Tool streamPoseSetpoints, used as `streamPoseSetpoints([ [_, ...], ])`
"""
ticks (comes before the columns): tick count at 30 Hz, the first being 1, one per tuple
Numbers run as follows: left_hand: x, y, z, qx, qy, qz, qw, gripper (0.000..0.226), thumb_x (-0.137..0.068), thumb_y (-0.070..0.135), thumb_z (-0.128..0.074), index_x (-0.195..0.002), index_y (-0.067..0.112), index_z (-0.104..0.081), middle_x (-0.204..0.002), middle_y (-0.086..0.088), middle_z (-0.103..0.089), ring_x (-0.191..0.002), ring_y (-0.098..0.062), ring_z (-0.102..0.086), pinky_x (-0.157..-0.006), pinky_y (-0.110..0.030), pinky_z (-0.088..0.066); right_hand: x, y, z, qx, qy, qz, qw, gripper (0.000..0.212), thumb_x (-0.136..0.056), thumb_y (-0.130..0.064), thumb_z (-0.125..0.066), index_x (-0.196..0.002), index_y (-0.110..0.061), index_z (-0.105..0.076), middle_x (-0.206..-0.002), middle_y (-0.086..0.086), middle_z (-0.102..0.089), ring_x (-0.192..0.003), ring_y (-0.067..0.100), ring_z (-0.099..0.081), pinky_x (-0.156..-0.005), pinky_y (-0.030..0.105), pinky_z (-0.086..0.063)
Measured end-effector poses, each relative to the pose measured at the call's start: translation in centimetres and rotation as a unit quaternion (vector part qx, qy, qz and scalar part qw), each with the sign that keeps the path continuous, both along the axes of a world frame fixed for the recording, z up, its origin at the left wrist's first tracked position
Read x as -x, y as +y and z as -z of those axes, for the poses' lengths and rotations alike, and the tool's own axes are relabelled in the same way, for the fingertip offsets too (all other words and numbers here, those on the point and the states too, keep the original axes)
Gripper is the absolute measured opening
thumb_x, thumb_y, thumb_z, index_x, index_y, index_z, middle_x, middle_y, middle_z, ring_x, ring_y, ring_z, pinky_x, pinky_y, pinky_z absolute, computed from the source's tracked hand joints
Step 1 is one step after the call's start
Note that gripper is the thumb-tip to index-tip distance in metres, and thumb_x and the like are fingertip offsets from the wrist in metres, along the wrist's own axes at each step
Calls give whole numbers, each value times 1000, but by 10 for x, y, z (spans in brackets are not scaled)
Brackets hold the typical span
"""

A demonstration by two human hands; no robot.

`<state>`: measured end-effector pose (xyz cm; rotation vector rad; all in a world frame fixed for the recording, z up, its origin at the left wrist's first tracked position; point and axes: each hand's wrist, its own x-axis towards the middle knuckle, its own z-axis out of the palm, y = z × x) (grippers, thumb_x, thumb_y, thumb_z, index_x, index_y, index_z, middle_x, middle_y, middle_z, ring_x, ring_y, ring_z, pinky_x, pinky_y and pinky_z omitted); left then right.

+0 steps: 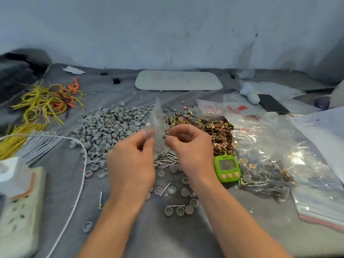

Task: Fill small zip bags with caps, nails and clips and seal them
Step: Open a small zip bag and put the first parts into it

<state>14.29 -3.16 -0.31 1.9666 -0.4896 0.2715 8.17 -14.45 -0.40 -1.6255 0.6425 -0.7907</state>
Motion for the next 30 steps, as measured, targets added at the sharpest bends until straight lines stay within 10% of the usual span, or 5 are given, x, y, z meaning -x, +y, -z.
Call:
streamPoseSetpoints([
  [6, -21, 3, -10, -37, 8, -7, 999, 22, -75, 29, -89, -63, 34, -72, -58, 20, -67, -59, 2, -66, -64, -27, -55, -14, 4, 1, 15, 12, -82, 996, 10, -87, -31, -74, -80, -27, -80, -72, -9, -76, -68, 6, -71, -73, 41, -62],
  [13, -15, 15, 0, -78, 57, 90, 991, 14, -63, 26, -73, -66, 40, -75, -56, 22, -67, -55, 4, -64, -48, -14, -43, -18, 26, 13, 19, 28, -144, 989, 16, -90, -30, -69, -83, -21, -80, -76, 1, -77, -77, 30, -72, -76, 54, -59],
  [21, -18, 16, 7, 77, 239, 155, 956, 30, -78, -1, -83, -74, 28, -83, -76, -4, -79, -66, -12, -69, -60, -21, -56, -5, -3, 8, -4, 86, -104, 991, 12, -90, -21, -73, -80, -18, -78, -65, -6, -73, -58, 8, -66, -64, 34, -55],
  [25, -17, 8, -1, 71, 185, 94, 976, 23, -74, 13, -89, -72, 35, -82, -66, 0, -76, -60, -10, -70, -57, -26, -55, -4, 6, 4, 69, 68, -66, 993, 22, -86, -43, -74, -71, -28, -77, -61, -15, -71, -55, 0, -65, -58, 23, -47],
  [30, -9, -4, -8, -19, 118, 64, 991, 16, -68, 21, -89, -69, 33, -79, -60, 10, -72, -57, -6, -71, -53, -25, -55, -5, 0, -1, 38, 54, -122, 990, 26, -92, -27, -67, -70, -18, -78, -59, 1, -71, -58, 13, -64, -68, 47, -59],
])
